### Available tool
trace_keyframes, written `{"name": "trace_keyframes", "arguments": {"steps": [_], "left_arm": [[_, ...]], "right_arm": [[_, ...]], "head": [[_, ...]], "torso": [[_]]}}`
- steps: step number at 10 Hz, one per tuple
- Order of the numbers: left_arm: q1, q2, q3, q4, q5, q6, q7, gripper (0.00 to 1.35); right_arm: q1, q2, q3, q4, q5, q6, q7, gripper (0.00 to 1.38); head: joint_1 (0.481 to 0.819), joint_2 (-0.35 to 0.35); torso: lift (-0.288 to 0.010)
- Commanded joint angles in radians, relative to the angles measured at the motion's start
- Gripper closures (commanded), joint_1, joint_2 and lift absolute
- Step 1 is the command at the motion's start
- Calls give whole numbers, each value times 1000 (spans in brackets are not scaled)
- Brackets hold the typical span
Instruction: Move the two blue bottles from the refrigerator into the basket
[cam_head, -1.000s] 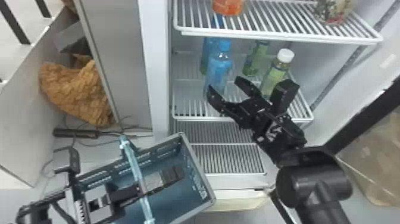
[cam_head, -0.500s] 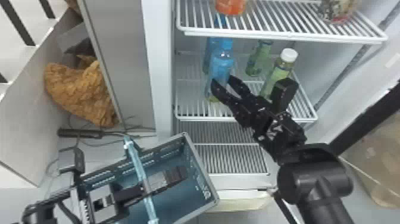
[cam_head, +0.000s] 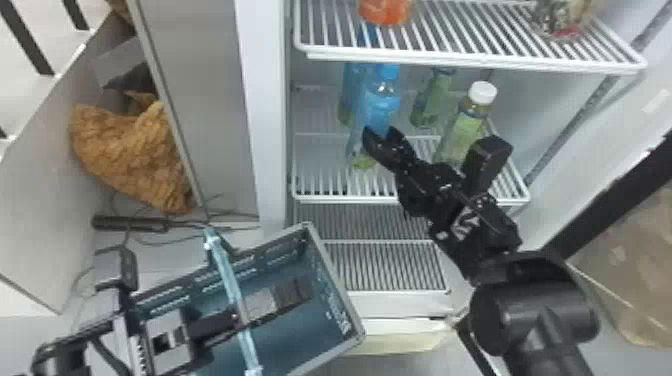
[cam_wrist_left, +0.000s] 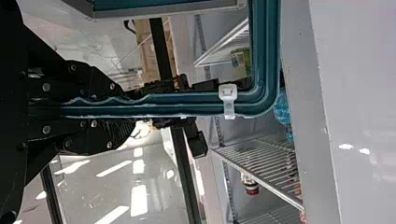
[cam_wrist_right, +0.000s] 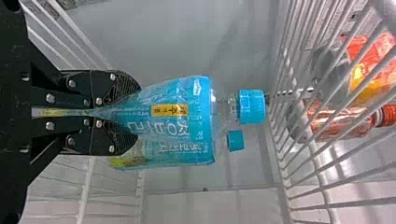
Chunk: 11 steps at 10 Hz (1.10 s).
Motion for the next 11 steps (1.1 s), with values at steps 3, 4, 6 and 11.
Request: {"name": "trace_keyframes", "arguments": {"steps": [3,4,6,11], "left_arm": [[2,0,0,0,0,0,0,1202],[2,0,0,0,0,0,0,1202],[4,0,2,0,0,0,0,1202],[4,0,2,0,4,-5,-2,1202]], "right_arm": [[152,-12,-47,-219,-46,103,0,1168],[199,-14,-67,-276,-80,138,11,1168],[297,-20,-113,-399,-109,219,25,1168],[400,-25,-103,-541,-193,356,78,1168]], "head": [[695,-136],[695,-140],[695,-154],[695,-140]], "torso": [[-220],[-220],[-220],[-220]]}}
